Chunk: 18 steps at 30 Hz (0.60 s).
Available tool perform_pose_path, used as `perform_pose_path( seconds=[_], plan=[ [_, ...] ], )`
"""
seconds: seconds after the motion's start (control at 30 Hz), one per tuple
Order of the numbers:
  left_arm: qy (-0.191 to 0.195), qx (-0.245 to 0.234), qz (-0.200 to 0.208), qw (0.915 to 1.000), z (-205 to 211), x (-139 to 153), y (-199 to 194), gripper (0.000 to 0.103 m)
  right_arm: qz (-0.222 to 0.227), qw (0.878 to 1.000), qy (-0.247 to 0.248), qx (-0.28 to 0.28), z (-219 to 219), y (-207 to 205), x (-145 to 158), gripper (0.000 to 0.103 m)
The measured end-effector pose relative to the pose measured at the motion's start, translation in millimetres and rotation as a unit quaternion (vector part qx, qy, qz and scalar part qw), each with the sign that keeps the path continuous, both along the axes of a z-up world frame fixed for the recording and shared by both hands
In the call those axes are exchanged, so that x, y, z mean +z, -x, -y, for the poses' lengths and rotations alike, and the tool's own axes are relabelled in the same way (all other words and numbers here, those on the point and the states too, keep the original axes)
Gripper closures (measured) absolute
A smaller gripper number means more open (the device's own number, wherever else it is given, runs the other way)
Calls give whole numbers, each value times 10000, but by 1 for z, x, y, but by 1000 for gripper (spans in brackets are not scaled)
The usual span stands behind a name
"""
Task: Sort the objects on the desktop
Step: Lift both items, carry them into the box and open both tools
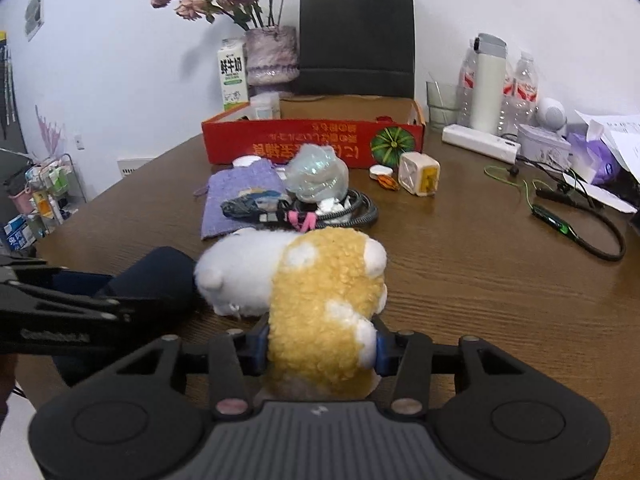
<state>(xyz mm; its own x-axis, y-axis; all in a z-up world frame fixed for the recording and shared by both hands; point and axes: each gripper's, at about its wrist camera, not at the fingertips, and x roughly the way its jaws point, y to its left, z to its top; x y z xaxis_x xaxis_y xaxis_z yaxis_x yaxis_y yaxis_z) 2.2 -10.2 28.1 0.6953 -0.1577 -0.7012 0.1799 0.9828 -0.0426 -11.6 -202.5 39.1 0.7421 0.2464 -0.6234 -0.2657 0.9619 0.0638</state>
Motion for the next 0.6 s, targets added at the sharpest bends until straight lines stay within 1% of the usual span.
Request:
perform_pose_path(
  seconds=[0.1,0.13,0.2,0.27,0.3,0.37,0.5,0.53,0.6],
  plan=[
    [52,-36,26,10000,0,-1,-2,36,103,9999,-112,48,2,0,10,58],
    [92,0,19,10000,-1,0,-3,39,131,9998,-153,49,2,0,13,58],
    [129,20,131,9998,-1,5,-1,42,205,9995,-254,30,5,-3,21,58],
    [170,-40,322,9993,-1,14,2,43,285,9988,-406,-8,9,-8,29,58],
    [225,-92,373,9990,-3,19,1,43,319,9983,-495,-31,12,-11,33,58],
    [395,-48,426,9983,-7,33,-7,43,365,9971,-667,-79,18,-19,40,58],
    [634,153,693,9955,-16,65,-41,43,472,9920,-1167,-53,31,-54,62,58],
    [704,193,757,9945,-17,74,-54,43,523,9911,-1222,-69,32,-66,69,58],
    [786,291,876,9926,-17,92,-87,43,653,9909,-1169,-145,30,-95,83,58]
  ],
)
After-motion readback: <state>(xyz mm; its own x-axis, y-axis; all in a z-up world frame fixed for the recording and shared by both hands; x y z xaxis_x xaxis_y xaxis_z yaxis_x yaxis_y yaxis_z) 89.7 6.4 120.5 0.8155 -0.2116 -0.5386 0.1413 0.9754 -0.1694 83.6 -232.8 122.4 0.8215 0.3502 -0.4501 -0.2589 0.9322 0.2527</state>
